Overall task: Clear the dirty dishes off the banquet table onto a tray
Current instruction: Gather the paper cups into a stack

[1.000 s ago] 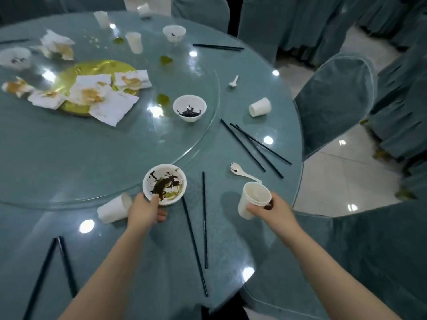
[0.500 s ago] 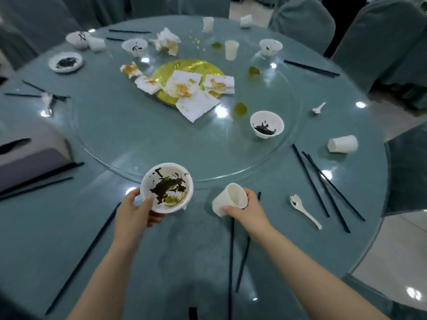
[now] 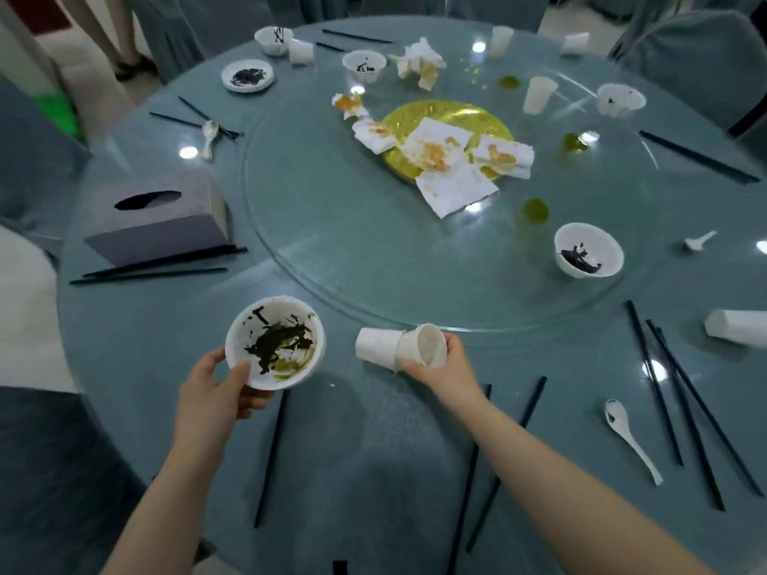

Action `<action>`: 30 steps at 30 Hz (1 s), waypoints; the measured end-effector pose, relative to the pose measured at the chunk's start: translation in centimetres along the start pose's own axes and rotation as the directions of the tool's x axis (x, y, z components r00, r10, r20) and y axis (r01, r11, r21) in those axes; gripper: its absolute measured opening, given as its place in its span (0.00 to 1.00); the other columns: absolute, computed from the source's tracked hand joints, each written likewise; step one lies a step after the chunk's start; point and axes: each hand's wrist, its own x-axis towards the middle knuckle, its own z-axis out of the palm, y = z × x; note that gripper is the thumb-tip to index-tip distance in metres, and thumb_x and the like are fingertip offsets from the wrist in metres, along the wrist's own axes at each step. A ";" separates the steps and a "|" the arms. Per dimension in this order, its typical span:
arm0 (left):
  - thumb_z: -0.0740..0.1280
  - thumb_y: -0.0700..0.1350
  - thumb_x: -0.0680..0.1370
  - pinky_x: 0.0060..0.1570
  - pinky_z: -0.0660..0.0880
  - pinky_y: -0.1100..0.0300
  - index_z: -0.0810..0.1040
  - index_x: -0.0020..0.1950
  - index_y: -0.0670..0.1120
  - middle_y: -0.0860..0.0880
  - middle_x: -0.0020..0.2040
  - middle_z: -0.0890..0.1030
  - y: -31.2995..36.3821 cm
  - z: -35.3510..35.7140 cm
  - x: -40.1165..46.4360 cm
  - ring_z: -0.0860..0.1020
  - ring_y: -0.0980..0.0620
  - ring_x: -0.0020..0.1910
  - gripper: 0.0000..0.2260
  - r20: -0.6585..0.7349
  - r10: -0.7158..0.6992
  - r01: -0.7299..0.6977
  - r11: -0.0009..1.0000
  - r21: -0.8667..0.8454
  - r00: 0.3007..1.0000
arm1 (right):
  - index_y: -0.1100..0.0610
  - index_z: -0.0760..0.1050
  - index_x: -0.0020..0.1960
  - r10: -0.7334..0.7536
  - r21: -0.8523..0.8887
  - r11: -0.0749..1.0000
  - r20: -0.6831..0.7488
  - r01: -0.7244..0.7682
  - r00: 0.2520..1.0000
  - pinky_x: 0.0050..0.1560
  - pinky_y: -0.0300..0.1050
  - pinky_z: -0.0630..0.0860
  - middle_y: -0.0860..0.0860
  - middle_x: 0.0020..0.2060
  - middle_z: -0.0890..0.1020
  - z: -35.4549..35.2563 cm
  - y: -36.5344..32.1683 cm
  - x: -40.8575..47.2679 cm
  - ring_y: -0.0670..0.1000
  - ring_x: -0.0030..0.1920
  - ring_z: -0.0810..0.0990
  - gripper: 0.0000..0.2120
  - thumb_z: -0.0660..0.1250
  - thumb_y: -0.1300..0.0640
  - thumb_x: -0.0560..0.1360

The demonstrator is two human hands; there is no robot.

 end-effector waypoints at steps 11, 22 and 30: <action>0.64 0.45 0.79 0.31 0.74 0.57 0.70 0.65 0.51 0.46 0.32 0.84 -1.9 -3.4 0.4 0.80 0.53 0.26 0.14 -0.082 -0.068 0.067 0.998 -0.018 0.994 | 0.47 0.64 0.57 -0.145 -0.012 0.989 0.100 0.147 0.984 0.43 0.29 0.71 0.42 0.52 0.74 5.0 -3.2 1.3 0.40 0.49 0.75 0.30 0.79 0.56 0.64; 0.64 0.44 0.79 0.32 0.76 0.55 0.72 0.64 0.49 0.46 0.31 0.83 -1.4 -4.3 1.9 0.79 0.53 0.25 0.13 -0.034 -0.094 0.091 0.993 -0.071 0.995 | 0.52 0.69 0.63 -0.211 -0.452 0.832 0.280 0.323 0.936 0.53 0.35 0.64 0.47 0.53 0.74 4.8 -5.1 1.5 0.51 0.62 0.68 0.32 0.77 0.56 0.63; 0.63 0.45 0.79 0.35 0.75 0.53 0.71 0.57 0.55 0.44 0.31 0.83 0.3 -3.9 2.8 0.78 0.52 0.24 0.09 0.124 -0.012 0.025 0.994 -0.108 0.992 | 0.46 0.69 0.60 -0.193 -0.411 0.880 0.154 0.240 0.969 0.43 0.27 0.67 0.40 0.50 0.78 5.4 -3.5 -0.9 0.44 0.50 0.76 0.29 0.77 0.56 0.63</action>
